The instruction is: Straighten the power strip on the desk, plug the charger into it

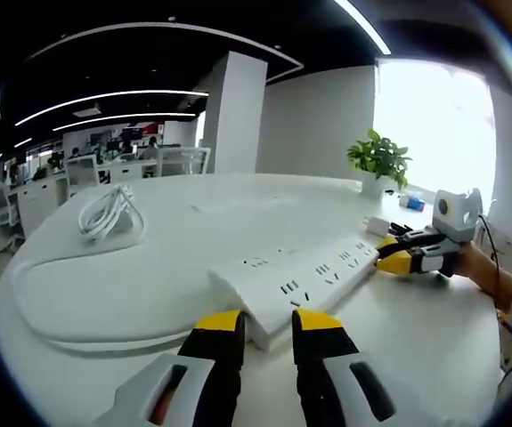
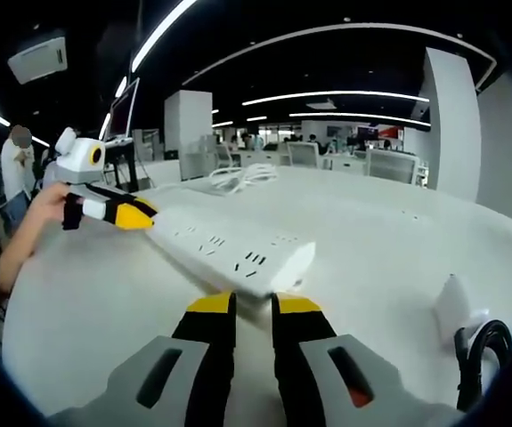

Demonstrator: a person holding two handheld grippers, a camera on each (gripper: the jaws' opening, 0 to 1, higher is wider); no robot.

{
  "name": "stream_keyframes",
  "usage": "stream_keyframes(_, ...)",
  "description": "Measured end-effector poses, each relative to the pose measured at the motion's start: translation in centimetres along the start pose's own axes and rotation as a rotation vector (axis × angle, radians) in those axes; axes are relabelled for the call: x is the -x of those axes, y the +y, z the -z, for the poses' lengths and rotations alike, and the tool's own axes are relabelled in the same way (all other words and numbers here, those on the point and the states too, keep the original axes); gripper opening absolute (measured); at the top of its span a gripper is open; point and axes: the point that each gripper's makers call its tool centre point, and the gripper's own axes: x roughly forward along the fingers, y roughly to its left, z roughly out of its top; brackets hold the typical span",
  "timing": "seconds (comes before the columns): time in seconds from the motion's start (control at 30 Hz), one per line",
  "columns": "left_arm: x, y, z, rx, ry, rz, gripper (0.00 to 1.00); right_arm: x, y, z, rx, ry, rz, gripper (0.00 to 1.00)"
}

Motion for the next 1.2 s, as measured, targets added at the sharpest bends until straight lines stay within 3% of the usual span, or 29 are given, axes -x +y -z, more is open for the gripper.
stream_keyframes(1.2, 0.45, -0.84, 0.34, -0.028, 0.013, 0.002, 0.21, 0.87, 0.22, 0.33, -0.011, 0.001, -0.016, 0.15)
